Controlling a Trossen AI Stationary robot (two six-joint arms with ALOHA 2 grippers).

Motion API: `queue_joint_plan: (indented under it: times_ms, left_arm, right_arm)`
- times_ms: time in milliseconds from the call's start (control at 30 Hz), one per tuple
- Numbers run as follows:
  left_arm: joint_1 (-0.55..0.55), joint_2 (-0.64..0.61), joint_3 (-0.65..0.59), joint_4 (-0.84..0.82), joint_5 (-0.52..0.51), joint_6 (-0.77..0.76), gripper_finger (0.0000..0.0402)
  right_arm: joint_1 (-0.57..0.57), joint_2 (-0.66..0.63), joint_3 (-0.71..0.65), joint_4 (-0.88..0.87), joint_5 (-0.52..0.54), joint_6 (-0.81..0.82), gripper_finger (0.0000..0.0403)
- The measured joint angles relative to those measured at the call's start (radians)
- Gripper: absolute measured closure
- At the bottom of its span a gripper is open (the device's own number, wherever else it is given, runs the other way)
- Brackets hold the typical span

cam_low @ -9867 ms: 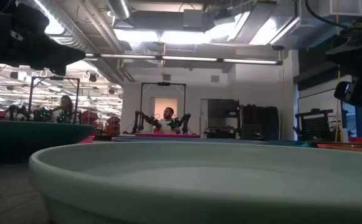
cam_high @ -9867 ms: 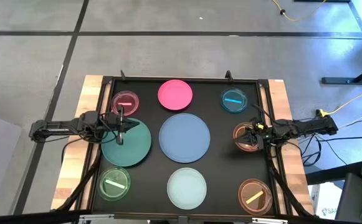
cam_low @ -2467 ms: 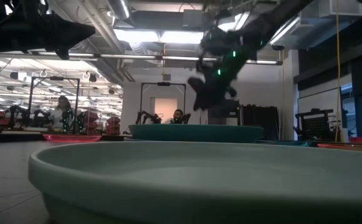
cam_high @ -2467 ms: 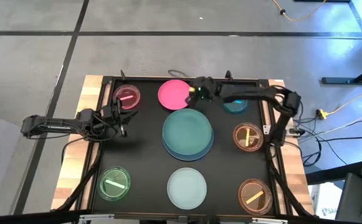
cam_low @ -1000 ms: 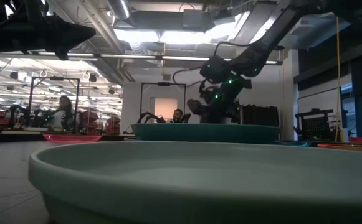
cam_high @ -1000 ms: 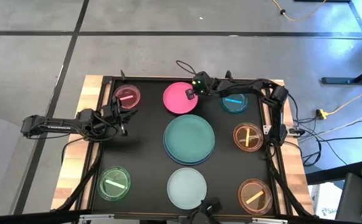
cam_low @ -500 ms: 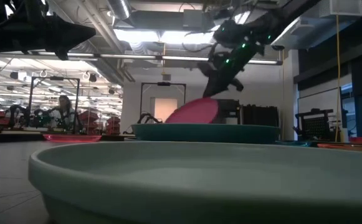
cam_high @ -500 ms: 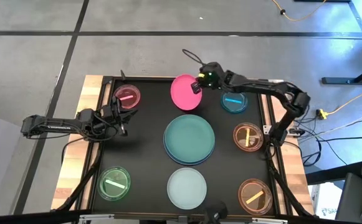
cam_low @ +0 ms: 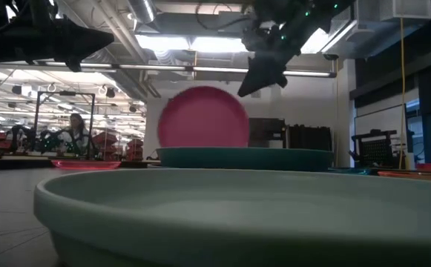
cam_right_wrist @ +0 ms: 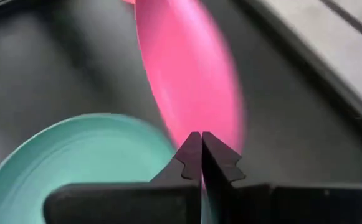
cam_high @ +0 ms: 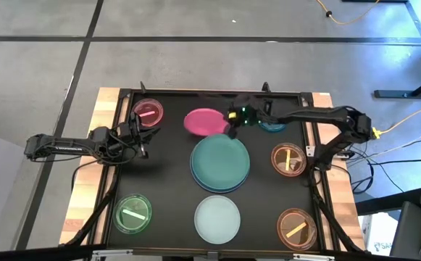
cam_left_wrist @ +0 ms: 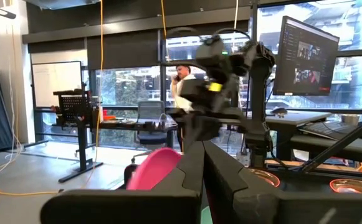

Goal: Stack plastic plates
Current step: Stack the right pink plate on top of the green plate

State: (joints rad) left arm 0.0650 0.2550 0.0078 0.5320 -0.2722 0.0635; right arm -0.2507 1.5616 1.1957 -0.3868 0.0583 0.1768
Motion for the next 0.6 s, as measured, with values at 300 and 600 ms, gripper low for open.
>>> queue_joint_plan:
  times_ms: [300, 600]
  left_arm:
    - [0.0, 0.0, 0.0, 0.0, 0.0, 0.0, 0.04]
    - [0.0, 0.0, 0.0, 0.0, 0.0, 0.0, 0.04]
  right_arm:
    - [0.085, 0.0, 0.0, 0.049, 0.177, -0.029, 0.0403]
    - [0.045, 0.076, 0.0, 0.092, 0.16, -0.046, 0.0402]
